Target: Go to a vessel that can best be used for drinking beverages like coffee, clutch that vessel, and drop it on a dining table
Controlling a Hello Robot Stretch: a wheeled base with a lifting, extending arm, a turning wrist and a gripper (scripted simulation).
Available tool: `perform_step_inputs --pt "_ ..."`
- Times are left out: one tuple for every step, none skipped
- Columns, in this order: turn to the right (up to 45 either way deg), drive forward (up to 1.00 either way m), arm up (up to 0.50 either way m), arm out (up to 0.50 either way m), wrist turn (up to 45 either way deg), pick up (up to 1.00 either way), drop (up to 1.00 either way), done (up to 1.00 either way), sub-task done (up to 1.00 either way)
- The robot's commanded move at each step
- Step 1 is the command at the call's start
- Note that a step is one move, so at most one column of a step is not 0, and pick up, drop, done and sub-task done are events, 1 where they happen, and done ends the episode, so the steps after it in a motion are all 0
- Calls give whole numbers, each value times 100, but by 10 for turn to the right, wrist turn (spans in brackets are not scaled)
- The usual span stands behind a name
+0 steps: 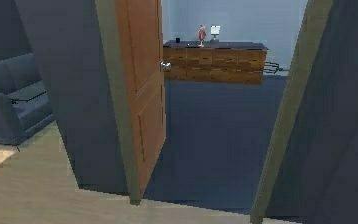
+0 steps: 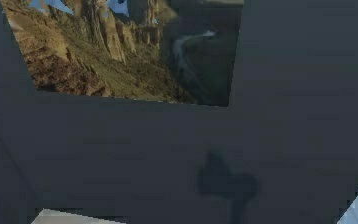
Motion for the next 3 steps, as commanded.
perform_step_inputs --pt "60 0 0 0 0 0 0 0 0" --pt "0 75 0 0 0 0 0 0 0" --pt "0 100 0 0 0 0 0 0 0"
